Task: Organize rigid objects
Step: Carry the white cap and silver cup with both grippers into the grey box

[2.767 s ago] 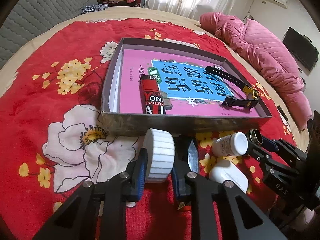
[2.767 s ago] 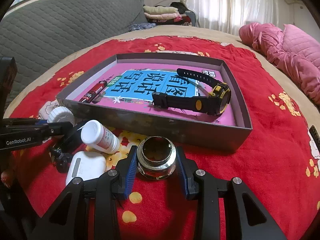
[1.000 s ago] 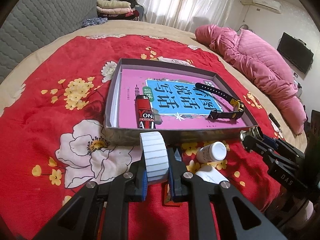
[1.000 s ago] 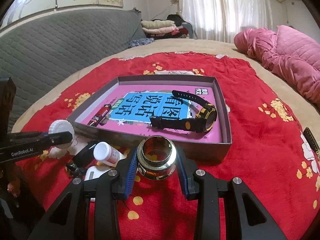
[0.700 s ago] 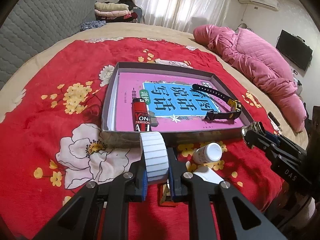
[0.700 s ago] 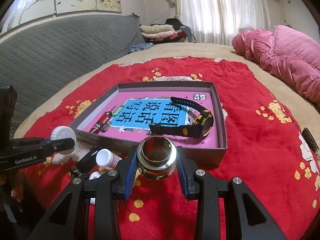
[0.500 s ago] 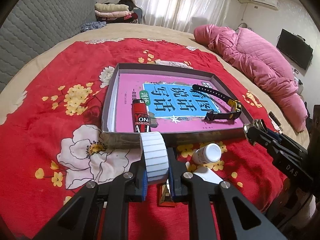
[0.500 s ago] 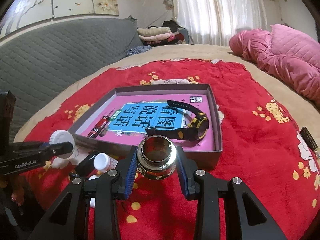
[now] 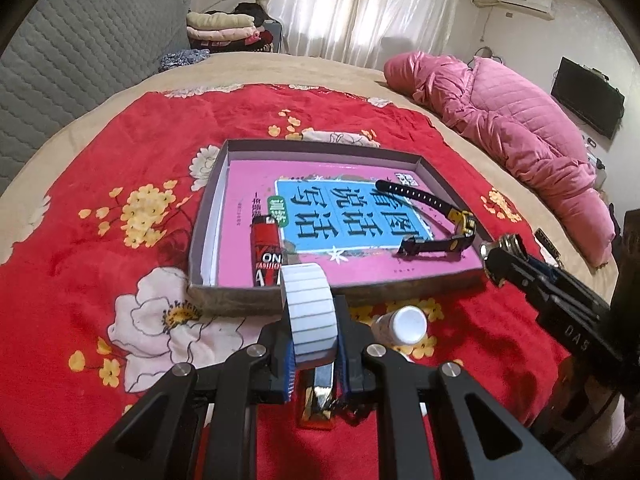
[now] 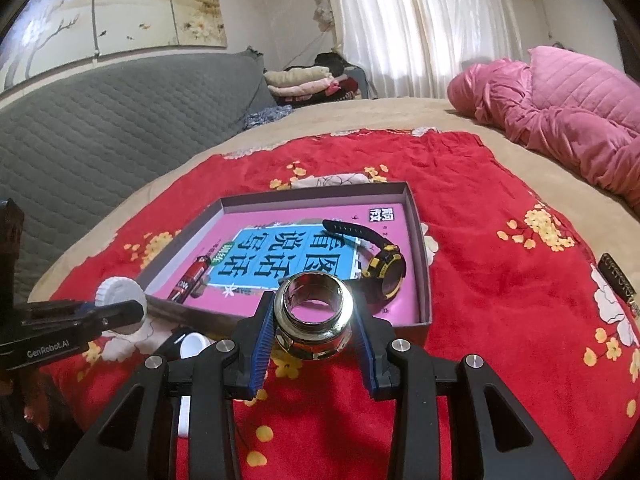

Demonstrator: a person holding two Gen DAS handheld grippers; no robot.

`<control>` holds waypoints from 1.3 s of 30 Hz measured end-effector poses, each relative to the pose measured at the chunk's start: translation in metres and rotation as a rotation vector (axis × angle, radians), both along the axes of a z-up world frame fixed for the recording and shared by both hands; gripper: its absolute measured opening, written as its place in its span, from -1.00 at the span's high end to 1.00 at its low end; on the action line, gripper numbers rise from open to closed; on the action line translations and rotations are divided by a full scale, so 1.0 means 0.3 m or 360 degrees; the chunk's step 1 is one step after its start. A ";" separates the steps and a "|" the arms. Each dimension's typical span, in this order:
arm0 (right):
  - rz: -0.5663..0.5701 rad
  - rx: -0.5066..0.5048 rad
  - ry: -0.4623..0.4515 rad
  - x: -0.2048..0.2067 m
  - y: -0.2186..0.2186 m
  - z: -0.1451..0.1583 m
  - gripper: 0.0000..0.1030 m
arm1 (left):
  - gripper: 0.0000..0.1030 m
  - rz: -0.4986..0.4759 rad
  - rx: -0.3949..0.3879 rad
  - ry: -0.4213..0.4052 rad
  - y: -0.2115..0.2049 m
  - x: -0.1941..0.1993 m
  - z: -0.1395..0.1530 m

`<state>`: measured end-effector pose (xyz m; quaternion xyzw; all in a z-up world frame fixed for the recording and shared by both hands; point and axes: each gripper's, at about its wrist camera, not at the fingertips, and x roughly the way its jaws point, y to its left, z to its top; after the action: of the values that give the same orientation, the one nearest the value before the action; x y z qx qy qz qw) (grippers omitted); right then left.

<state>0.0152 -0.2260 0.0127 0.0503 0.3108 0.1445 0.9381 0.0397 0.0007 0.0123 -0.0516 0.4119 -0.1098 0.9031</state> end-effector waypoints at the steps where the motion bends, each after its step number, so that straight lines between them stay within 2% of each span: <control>1: 0.0002 -0.0002 -0.0003 0.001 0.002 -0.001 0.27 | 0.68 0.0001 0.0000 -0.0002 -0.005 0.002 0.003; 39: 0.0013 0.0009 -0.0033 0.072 -0.012 -0.034 0.27 | 0.68 -0.0007 -0.0021 0.0007 -0.082 0.185 -0.025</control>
<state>0.0369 -0.2295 0.0026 0.0500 0.3008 0.1498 0.9405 0.0952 -0.0238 0.0049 -0.0569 0.4132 -0.1144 0.9016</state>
